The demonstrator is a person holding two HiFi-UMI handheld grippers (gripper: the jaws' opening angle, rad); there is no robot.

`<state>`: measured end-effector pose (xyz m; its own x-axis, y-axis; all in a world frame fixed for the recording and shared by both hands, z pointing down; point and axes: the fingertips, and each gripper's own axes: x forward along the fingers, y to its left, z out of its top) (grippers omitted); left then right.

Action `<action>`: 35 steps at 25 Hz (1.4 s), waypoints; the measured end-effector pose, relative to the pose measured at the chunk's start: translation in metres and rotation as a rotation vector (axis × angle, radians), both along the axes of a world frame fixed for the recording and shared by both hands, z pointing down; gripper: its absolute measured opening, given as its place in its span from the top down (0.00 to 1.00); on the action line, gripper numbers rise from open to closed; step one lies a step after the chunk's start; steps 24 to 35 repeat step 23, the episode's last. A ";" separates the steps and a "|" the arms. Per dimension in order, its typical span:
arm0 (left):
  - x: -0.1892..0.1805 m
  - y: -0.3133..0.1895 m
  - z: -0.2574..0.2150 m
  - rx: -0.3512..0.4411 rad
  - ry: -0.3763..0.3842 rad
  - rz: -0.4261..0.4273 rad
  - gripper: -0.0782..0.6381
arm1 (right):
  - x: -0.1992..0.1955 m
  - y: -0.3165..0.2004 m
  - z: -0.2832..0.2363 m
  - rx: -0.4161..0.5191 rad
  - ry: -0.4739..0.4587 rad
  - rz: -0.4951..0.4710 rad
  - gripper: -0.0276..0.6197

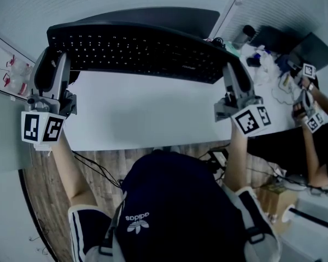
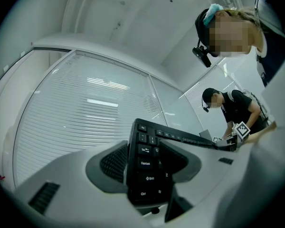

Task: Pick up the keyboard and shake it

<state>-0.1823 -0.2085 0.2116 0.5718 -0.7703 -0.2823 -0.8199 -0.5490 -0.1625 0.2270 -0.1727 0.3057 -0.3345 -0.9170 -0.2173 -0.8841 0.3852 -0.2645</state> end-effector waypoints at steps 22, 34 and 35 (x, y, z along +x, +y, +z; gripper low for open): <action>0.000 0.000 -0.001 -0.001 0.006 -0.005 0.60 | -0.002 -0.002 -0.002 0.001 0.005 -0.012 0.71; 0.000 0.000 -0.001 0.001 0.005 -0.006 0.60 | -0.002 -0.003 -0.002 0.002 0.005 -0.014 0.71; 0.000 0.000 -0.001 0.001 0.005 -0.006 0.60 | -0.002 -0.003 -0.002 0.002 0.005 -0.014 0.71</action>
